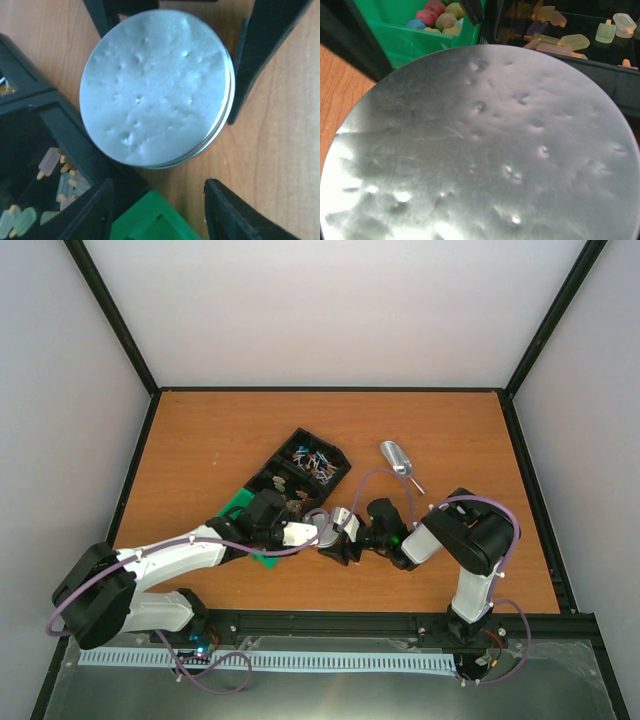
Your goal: Pack the candies
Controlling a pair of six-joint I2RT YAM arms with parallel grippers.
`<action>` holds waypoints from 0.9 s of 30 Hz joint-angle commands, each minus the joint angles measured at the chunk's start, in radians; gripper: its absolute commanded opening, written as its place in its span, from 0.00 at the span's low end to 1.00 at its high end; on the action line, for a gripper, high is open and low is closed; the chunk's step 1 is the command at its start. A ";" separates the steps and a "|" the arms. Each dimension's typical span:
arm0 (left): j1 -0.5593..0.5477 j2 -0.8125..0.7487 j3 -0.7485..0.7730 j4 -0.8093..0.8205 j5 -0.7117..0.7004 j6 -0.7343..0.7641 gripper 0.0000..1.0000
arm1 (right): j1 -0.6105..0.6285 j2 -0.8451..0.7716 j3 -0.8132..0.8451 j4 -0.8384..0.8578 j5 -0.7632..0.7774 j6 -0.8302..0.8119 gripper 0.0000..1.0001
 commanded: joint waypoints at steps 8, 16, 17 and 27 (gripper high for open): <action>0.003 0.021 0.079 0.056 0.151 -0.249 1.00 | 0.014 0.029 -0.018 -0.019 0.018 0.024 0.36; 0.003 0.132 0.137 0.107 0.200 -0.307 0.99 | 0.014 0.025 -0.024 -0.008 0.024 0.022 0.37; 0.003 0.146 0.147 0.109 0.203 -0.313 0.99 | 0.014 0.025 -0.024 -0.006 0.024 0.023 0.37; 0.011 0.228 0.171 0.148 0.200 -0.321 0.91 | 0.014 0.022 -0.028 0.003 0.020 0.024 0.37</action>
